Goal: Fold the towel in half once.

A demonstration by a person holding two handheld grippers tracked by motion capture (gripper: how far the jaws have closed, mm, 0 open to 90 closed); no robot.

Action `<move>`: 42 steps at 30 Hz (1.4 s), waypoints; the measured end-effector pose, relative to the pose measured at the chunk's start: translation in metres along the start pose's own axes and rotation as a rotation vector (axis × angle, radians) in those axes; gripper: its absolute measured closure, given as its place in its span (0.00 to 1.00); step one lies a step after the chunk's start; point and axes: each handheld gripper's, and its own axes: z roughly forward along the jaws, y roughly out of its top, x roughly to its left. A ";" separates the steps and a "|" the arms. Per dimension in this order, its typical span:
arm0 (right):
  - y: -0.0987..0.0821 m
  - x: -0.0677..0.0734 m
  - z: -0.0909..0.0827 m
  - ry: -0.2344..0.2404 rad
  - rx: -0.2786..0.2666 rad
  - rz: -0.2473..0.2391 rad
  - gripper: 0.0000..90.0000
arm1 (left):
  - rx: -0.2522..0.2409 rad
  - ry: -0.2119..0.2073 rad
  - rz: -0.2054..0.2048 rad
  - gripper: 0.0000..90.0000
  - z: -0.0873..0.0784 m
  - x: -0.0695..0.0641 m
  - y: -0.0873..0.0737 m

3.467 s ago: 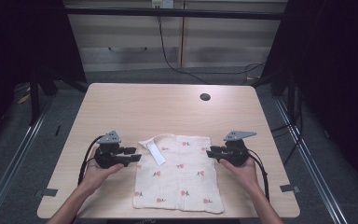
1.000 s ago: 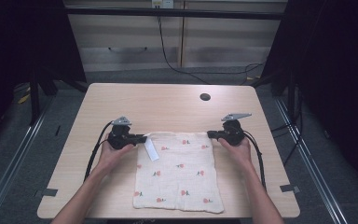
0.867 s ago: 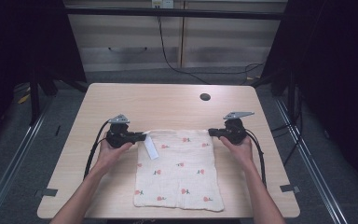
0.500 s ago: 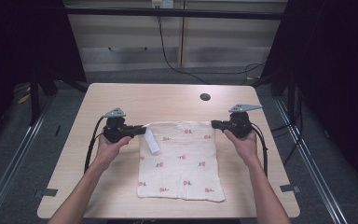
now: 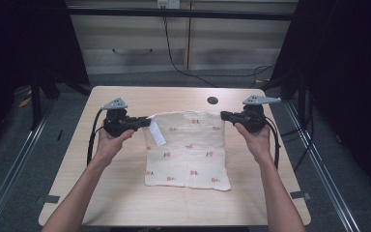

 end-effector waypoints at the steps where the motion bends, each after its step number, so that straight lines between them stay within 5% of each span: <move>1: 0.002 0.001 -0.001 0.000 -0.004 -0.006 0.99 | -0.009 -0.003 0.003 0.92 -0.002 -0.001 0.001; 7: -0.012 0.010 -0.001 0.025 0.011 -0.025 0.99 | 0.058 -0.008 0.028 0.92 -0.003 -0.002 -0.021; 13: -0.028 0.017 -0.010 0.045 0.037 -0.039 0.99 | 0.049 -0.021 0.036 0.92 -0.017 -0.007 -0.030; 19: -0.043 0.027 -0.020 0.064 0.058 -0.059 0.99 | 0.040 -0.085 0.022 0.92 -0.024 -0.017 -0.041; 29: -0.067 0.041 -0.037 0.082 0.099 -0.078 0.99 | 0.107 -0.116 0.040 0.92 -0.020 -0.033 -0.066; 42: -0.116 0.051 -0.030 0.113 0.223 -0.057 0.99 | 0.170 -0.165 0.008 0.90 -0.012 -0.037 -0.100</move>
